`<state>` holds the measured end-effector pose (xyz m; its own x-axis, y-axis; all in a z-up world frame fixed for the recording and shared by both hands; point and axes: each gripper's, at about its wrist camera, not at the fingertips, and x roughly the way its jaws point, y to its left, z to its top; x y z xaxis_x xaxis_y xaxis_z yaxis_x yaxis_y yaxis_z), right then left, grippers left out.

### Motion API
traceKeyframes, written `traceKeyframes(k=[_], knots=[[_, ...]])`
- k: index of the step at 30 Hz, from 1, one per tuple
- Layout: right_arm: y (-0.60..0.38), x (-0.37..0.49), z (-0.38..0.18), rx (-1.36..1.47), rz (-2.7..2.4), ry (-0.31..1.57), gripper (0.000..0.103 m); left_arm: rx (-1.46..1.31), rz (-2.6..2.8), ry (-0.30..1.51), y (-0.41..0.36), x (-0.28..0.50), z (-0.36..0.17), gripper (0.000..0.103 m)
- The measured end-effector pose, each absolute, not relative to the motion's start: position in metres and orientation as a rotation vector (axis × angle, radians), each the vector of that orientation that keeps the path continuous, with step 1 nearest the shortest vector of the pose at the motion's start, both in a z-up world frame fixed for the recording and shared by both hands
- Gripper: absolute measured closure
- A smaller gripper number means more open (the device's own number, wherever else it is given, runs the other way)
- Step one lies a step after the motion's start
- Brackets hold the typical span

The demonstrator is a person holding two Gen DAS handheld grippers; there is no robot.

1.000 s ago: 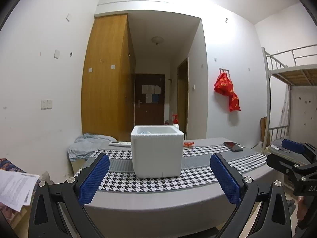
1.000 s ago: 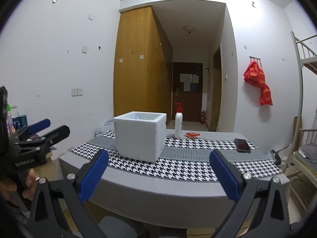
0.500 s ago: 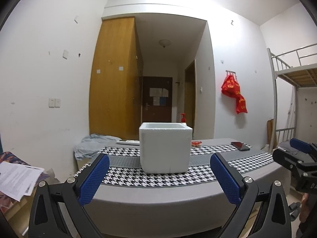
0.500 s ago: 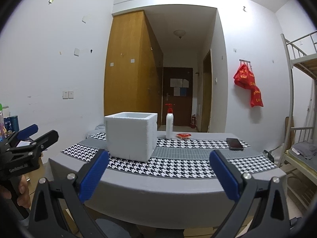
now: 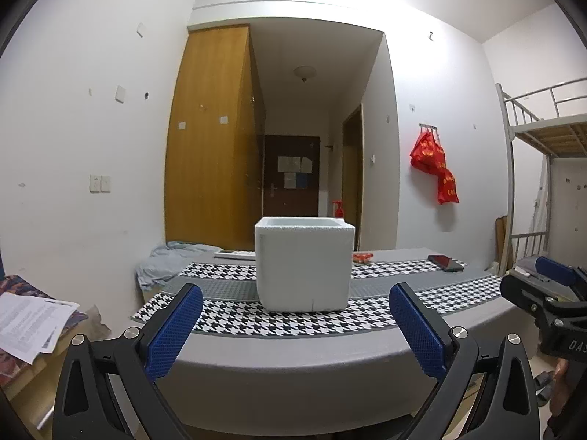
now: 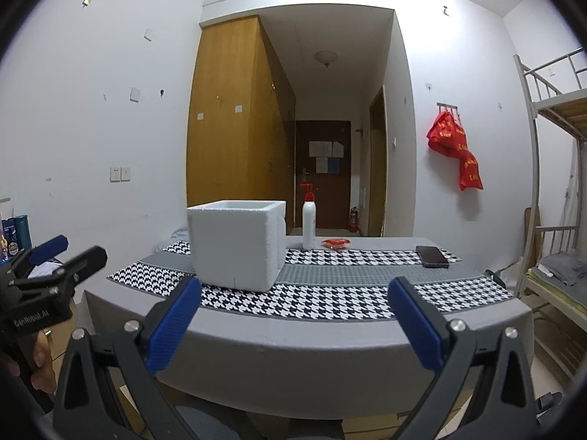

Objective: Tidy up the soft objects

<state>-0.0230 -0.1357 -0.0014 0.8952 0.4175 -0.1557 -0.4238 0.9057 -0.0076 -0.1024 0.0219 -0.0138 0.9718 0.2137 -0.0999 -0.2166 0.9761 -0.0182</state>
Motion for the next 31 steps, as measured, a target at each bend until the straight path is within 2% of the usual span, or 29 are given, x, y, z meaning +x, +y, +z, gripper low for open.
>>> traceKeyframes(k=[31], knots=[[-0.1331, -0.0227, -0.0078, -0.057, 0.451, 0.178, 0.0, -0.012, 0.22, 0.113, 0.0233, -0.1006, -0.0196, 0.001]])
